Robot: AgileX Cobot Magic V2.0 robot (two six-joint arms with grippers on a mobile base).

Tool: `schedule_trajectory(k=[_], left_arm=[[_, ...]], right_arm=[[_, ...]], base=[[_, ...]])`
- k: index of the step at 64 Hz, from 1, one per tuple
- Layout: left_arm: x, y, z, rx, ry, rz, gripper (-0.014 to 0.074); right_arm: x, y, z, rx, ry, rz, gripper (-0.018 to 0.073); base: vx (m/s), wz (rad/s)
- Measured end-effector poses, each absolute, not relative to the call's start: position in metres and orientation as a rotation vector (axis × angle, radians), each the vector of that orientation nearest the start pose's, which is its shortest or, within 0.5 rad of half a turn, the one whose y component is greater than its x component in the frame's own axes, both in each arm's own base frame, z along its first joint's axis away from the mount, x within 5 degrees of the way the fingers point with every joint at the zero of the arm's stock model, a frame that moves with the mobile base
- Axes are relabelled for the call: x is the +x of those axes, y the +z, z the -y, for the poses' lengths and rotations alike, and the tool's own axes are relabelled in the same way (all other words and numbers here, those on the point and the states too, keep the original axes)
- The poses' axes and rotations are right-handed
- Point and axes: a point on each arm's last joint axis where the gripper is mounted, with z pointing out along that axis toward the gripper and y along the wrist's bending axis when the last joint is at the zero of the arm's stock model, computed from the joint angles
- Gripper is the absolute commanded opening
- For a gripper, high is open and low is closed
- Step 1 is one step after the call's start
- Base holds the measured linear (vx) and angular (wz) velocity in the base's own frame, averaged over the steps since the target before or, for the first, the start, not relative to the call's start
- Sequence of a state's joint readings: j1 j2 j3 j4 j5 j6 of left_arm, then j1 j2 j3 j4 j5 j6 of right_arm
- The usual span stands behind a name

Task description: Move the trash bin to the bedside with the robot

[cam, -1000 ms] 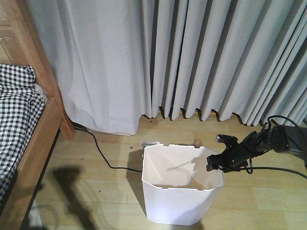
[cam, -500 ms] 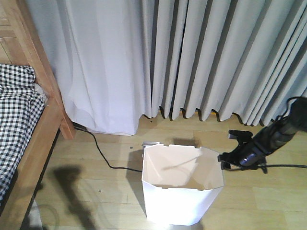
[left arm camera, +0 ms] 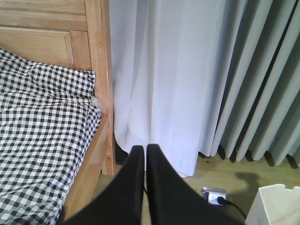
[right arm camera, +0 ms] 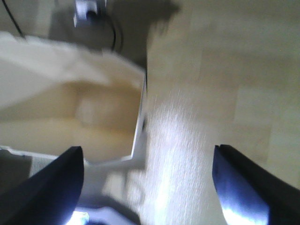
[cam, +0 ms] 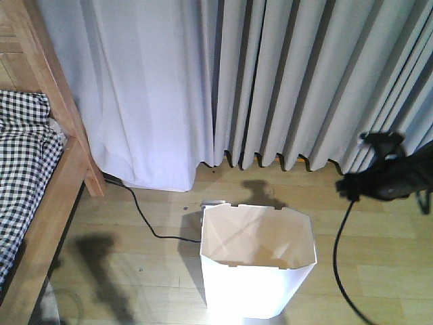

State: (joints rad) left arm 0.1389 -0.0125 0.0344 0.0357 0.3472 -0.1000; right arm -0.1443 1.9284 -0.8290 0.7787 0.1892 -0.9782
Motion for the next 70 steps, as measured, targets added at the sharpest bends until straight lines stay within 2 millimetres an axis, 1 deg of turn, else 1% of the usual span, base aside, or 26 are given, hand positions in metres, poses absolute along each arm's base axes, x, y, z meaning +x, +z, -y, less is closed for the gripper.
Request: schedule_trajectory(k=[8,18,26,28,33,37,45,50,54,63,70], left_arm=[[0.053,0.171,-0.008,-0.198,0.062,-1.842,-0.0006],[0.053,0.171,-0.008,-0.198,0.062,-1.842,-0.0006],[0.053,0.171,-0.008,-0.198,0.062,-1.842,-0.0006],[0.053,0.171,-0.008,-0.198,0.062,-1.842,-0.0006],[0.053,0.171,-0.008,-0.198,0.062,-1.842,-0.0006],[0.053,0.171,-0.008,-0.198,0.062,-1.842,-0.0006],[0.053,0.171,-0.008,-0.198,0.062,-1.842,-0.0006],[0.053,0.171,-0.008,-0.198,0.062,-1.842,-0.0006],[0.053,0.171,-0.008,-0.198,0.062,-1.842,-0.0006],[0.053,0.171,-0.008,-0.198,0.062,-1.842,-0.0006],[0.053,0.171,-0.008,-0.198,0.062,-1.842,-0.0006]], right_arm=[[0.303,0.146,0.031,-0.114,0.048,-2.554,0.0547],[0.266,0.21,0.025,-0.113,0.017,-2.35,0.0547],[0.226,0.255,0.016,-0.126,0.018,-2.174,0.0547],[0.218,0.262,0.014,-0.134,0.021,-2.141,0.0547],[0.188,0.285,0.007,-0.167,0.033,-2.032,0.0547],[0.166,0.299,0.001,-0.191,0.041,-1.952,0.0547],[0.124,0.313,-0.008,-0.219,0.052,-1.807,0.0547],[0.105,0.314,-0.013,-0.208,0.071,-1.736,0.0547],[0.093,0.312,-0.015,-0.201,0.079,-1.692,0.0547],[0.079,0.298,-0.017,-0.204,0.082,-1.664,0.0547],[0.076,0.29,-0.018,-0.203,0.085,-1.67,0.0547]], base=[[0.0,0.0],[0.0,0.0],[0.0,0.0],[0.0,0.0],[0.0,0.0],[0.0,0.0],[0.0,0.0],[0.0,0.0],[0.0,0.0],[0.0,0.0],[0.0,0.0]])
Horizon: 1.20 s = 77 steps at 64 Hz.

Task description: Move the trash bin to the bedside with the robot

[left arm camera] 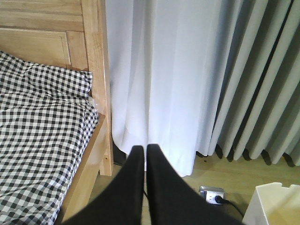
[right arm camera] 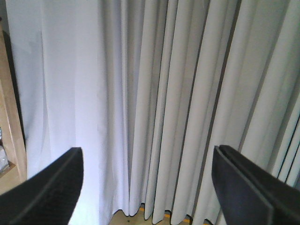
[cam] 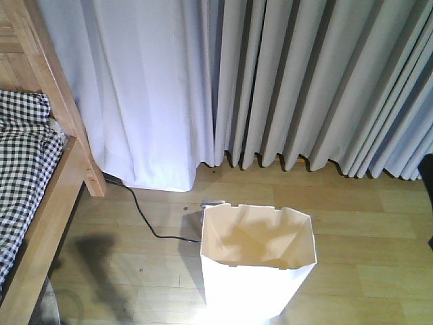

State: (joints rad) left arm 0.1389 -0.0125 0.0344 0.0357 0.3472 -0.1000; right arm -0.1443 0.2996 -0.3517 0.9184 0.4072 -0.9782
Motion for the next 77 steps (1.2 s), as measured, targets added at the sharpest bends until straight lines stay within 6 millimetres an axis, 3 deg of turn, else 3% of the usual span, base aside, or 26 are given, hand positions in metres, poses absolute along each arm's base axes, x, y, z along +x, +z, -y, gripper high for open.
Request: schedule_trajectory(k=[6,10,14,20,22,77], left_arm=[[0.0526,0.171,-0.0085,-0.198,0.062,-1.842,-0.0006],[0.0526,0.171,-0.0085,-0.198,0.062,-1.842,-0.0006],[0.0526,0.171,-0.0085,-0.198,0.062,-1.842,-0.0006],[0.0526,0.171,-0.0085,-0.198,0.062,-1.842,-0.0006],[0.0526,0.171,-0.0085,-0.198,0.062,-1.842,-0.0006],[0.0526,0.171,-0.0085,-0.198,0.062,-1.842,-0.0006]], right_arm=[[0.0762,0.288,-0.018,-0.201,0.089,-1.674,0.0526],[0.0762,0.288,-0.018,-0.2,0.091,-1.674,0.0449],[0.0762,0.2882,-0.0178,-0.197,0.089,-1.672,0.031],[0.0765,0.2892,-0.0166,-0.185,0.08,-1.662,0.0032],[0.0767,0.2897,-0.0163,-0.177,0.08,-1.658,-0.0017],[0.0756,0.2913,-0.0154,-0.16,0.075,-1.64,-0.0009]], base=[[0.0,0.0],[0.0,0.0],[0.0,0.0],[0.0,0.0],[0.0,0.0],[0.0,0.0]])
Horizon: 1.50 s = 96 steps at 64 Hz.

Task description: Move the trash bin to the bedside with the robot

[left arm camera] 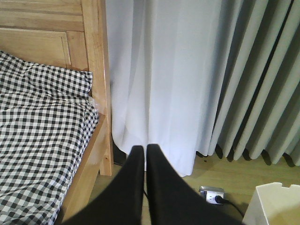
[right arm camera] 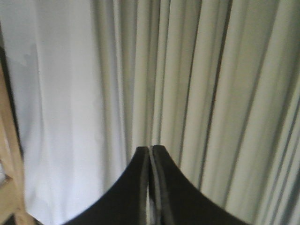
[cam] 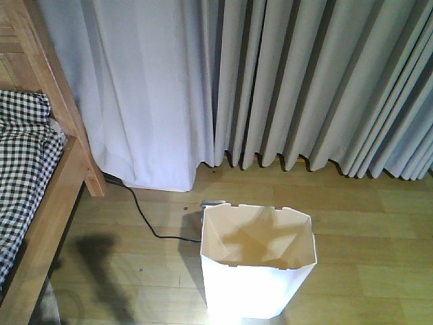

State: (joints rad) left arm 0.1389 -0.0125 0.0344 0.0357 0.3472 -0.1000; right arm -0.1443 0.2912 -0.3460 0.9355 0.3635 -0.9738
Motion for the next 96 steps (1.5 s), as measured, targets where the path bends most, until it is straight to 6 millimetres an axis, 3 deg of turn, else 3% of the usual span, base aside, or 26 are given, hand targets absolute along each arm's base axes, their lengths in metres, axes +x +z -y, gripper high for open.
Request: schedule_trajectory(k=[28,45,60,96], left_arm=[[0.053,0.171,-0.008,-0.198,0.062,-1.842,-0.0006],[0.053,0.171,-0.008,-0.198,0.062,-1.842,-0.0006],[0.053,0.171,-0.008,-0.198,0.062,-1.842,-0.0006],[0.053,0.171,-0.008,-0.198,0.062,-1.842,-0.0006]], right_arm=[[0.057,0.283,0.004,0.038,-0.115,-1.665,-0.0009],[0.055,0.229,0.006,0.11,-0.076,-1.66,-0.0009],[0.057,0.194,0.002,0.023,-0.035,-1.642,-0.0009],[0.057,0.2,0.002,-0.006,-0.068,-1.547,-0.0009]], base=[[0.0,0.0],[0.0,0.0],[0.0,0.0],[0.0,0.0]])
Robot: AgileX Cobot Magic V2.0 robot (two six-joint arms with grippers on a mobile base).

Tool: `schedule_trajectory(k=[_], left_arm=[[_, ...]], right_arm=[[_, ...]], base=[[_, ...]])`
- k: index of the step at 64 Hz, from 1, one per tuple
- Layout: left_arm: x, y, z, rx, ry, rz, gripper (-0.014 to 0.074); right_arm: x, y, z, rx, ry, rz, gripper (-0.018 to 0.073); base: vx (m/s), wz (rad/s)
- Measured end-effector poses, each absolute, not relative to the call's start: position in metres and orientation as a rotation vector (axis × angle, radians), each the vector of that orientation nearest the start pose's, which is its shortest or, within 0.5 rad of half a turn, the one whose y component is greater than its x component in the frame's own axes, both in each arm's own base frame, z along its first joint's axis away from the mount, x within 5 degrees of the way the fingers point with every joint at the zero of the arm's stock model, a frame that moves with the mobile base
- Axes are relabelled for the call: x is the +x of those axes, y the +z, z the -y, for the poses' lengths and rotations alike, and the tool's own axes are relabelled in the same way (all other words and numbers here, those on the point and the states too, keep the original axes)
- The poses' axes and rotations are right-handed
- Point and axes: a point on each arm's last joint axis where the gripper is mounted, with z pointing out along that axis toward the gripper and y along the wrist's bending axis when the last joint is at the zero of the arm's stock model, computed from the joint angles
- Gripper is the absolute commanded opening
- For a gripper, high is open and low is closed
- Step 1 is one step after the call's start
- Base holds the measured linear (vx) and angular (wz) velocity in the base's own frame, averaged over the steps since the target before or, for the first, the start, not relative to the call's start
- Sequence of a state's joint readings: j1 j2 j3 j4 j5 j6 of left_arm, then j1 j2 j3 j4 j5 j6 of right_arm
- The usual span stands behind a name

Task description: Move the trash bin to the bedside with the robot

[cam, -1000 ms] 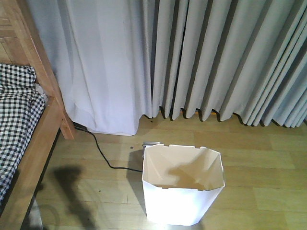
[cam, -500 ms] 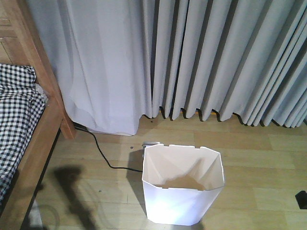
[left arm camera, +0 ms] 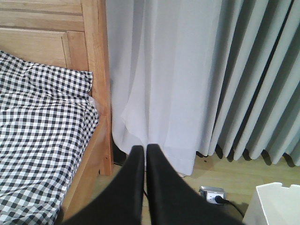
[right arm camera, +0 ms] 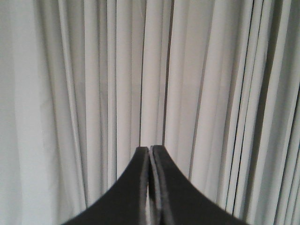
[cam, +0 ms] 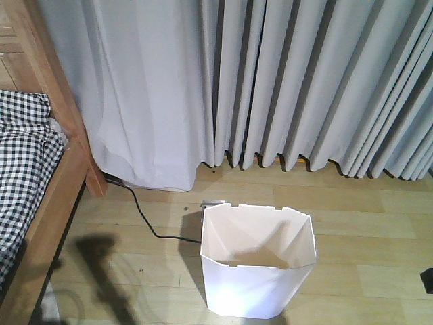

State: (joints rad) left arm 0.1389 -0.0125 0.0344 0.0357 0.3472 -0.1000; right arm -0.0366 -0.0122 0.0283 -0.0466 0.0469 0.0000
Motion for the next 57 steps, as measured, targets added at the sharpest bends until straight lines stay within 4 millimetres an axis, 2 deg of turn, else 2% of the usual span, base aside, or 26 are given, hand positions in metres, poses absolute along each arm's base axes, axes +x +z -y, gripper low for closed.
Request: schedule_trajectory(k=[57], left_arm=[[0.0526,0.171,-0.0085,-0.198,0.062,-1.842,-0.0006]], right_arm=[[0.0566,0.2,0.0023,0.0,-0.062,-1.547,-0.0009]], base=[[0.0,0.0]])
